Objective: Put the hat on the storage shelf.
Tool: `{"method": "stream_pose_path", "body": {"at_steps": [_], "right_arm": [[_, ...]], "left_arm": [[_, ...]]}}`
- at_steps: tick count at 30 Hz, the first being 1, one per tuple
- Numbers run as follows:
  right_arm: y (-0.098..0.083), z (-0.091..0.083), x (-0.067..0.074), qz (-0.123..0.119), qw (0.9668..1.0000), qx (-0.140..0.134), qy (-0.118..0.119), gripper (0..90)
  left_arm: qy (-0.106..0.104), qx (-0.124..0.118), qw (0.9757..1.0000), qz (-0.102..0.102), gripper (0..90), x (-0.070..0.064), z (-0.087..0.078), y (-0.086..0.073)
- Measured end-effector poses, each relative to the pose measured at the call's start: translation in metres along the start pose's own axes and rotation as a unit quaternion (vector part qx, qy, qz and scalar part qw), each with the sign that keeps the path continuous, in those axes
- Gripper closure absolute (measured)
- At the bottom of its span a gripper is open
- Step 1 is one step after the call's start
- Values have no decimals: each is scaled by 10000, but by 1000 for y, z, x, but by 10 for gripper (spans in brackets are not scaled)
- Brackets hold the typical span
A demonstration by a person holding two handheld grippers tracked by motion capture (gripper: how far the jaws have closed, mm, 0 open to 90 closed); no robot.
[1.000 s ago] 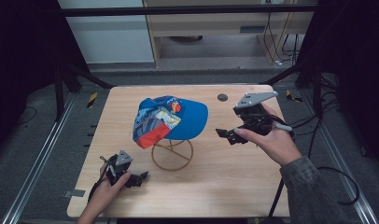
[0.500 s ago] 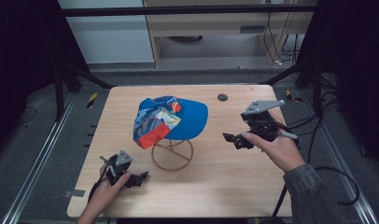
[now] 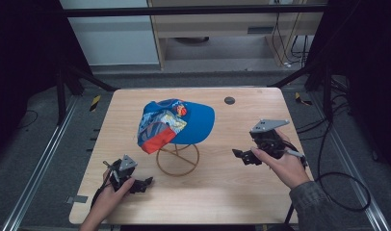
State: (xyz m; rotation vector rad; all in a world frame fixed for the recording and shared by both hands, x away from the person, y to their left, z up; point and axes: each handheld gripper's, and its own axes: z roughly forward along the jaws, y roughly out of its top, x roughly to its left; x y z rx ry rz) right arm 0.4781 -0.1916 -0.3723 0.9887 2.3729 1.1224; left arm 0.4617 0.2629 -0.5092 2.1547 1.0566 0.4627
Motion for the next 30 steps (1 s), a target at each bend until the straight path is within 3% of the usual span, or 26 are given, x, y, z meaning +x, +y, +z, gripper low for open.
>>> {"method": "stream_pose_path", "body": {"at_steps": [16, 25, 30], "right_arm": [[-53, 32, 7, 7, 9998, 192, -103, 112], [-75, 48, 10, 216, 9995, 213, -72, 114], [-84, 62, 6, 358, 9988, 254, -202, 114]], "left_arm": [[1, 8, 10000, 7, 0, 0, 0, 0], [8, 7, 10000, 1, 0, 0, 0, 0], [14, 8, 10000, -1, 0, 0, 0, 0]]}}
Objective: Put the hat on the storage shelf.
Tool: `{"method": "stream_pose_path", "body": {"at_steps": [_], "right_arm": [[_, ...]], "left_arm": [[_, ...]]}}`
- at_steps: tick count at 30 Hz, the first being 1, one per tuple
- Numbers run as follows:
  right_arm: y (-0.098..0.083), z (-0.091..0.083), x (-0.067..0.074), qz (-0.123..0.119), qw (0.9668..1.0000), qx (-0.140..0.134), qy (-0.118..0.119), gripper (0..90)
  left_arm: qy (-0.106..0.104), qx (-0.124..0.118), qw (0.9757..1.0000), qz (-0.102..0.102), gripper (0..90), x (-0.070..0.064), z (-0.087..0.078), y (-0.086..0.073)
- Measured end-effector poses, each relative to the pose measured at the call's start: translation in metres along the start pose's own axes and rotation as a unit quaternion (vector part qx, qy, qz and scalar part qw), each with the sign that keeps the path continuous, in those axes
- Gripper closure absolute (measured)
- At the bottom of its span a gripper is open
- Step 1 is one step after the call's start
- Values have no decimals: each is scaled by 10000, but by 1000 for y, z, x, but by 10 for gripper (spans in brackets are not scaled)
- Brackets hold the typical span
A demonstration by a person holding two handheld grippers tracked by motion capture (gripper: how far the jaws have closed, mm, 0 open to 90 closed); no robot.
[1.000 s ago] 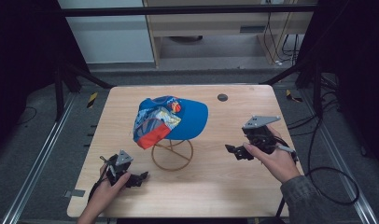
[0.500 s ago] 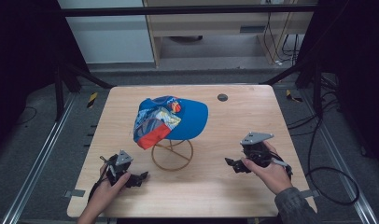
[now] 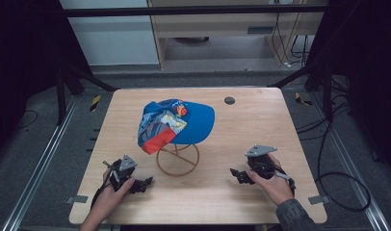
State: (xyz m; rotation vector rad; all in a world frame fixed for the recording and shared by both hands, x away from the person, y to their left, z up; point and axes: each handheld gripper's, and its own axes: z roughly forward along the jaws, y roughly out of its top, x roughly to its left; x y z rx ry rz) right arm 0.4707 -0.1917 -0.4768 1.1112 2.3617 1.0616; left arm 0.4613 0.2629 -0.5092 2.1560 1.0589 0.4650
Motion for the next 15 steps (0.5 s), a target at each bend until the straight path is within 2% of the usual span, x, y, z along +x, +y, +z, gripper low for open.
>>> {"method": "stream_pose_path", "body": {"at_steps": [9, 13, 15], "right_arm": [[-12, 19, -4, 281, 9992, 89, -255, 111], [-18, 24, -5, 283, 9989, 176, -335, 98], [-21, 27, -1, 247, 9986, 97, -458, 80]], "left_arm": [[6, 1, 10000, 21, 0, 0, 0, 0], [6, -9, 10000, 1, 0, 0, 0, 0], [3, -6, 10000, -1, 0, 0, 0, 0]]}}
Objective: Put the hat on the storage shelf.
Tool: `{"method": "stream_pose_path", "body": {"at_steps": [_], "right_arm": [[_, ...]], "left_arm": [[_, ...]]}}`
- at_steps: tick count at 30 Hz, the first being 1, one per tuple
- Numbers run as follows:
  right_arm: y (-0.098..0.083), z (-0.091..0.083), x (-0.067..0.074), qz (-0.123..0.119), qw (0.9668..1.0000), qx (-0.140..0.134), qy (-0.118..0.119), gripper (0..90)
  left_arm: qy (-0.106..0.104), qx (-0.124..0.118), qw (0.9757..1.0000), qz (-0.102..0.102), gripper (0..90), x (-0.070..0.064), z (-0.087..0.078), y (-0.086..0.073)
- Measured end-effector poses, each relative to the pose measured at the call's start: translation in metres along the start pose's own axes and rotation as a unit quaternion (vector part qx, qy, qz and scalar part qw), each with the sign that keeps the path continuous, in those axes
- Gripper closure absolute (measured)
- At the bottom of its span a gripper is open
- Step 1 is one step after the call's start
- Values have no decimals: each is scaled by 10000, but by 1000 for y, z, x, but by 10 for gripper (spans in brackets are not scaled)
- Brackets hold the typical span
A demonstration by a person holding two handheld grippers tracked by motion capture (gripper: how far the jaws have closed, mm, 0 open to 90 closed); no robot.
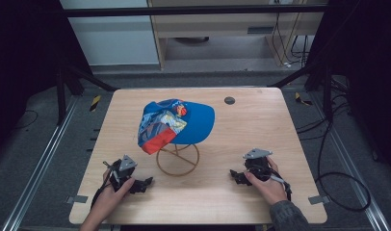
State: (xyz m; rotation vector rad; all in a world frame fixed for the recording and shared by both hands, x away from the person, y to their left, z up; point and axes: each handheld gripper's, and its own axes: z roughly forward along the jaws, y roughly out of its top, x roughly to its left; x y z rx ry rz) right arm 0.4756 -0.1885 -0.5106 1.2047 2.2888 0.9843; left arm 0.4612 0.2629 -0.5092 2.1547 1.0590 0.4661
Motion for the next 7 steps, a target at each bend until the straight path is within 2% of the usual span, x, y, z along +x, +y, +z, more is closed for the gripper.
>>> {"method": "stream_pose_path", "body": {"at_steps": [7], "right_arm": [[-1, 0, 1, 40, 10000, -50, -67, 74]], "left_arm": [[2, -2, 10000, 3, 0, 0, 0, 0]]}}
